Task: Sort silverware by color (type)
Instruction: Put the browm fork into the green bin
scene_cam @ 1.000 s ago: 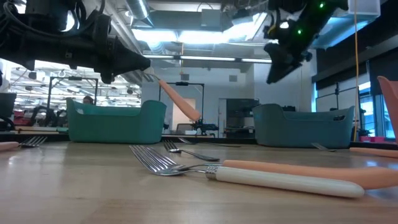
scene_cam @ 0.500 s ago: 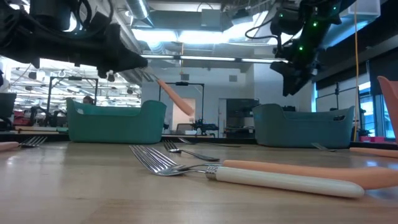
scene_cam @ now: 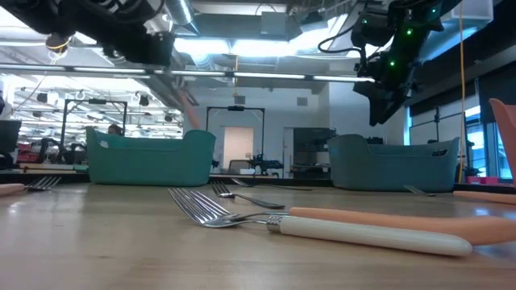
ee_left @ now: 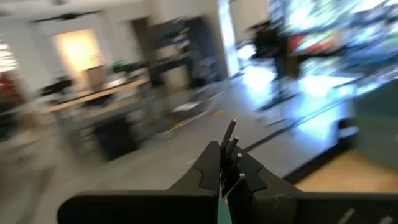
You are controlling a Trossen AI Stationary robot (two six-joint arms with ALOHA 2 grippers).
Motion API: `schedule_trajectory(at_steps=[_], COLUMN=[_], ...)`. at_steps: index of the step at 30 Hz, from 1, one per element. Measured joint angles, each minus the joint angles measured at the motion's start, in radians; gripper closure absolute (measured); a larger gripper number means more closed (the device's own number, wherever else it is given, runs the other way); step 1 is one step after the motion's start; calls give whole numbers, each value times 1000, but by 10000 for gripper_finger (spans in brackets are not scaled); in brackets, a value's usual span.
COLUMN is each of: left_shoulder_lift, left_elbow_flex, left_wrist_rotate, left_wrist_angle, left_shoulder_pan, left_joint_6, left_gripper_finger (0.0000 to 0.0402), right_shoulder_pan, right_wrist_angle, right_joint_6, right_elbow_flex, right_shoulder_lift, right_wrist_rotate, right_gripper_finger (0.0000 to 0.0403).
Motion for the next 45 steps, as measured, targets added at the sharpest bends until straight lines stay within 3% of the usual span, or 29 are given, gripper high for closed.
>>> schedule_trajectory(at_steps=[4, 13, 27, 41, 45], left_shoulder_lift=[-31, 25, 101, 92, 63], left_elbow_flex=[1, -61, -59, -39, -15], left_wrist_rotate=[-18, 227, 400, 416, 477], left_wrist_angle=[-102, -248, -287, -350, -356], left_shoulder_pan=[64, 260, 389, 413, 384], left_joint_6=[-66, -335, -374, -310, -283], left_gripper_finger=[399, 399, 390, 308, 300], right_shoulder_pan=[0, 0, 0, 0, 1], right_wrist_angle=[0, -15, -51, -44, -12], right_joint_6=[-7, -35, -29, -32, -32], right_elbow_flex=[0, 0, 0, 0, 0], right_shoulder_lift=[0, 0, 1, 1, 1], right_wrist_rotate=[2, -1, -47, -43, -51], right_gripper_finger=[265, 265, 265, 265, 265])
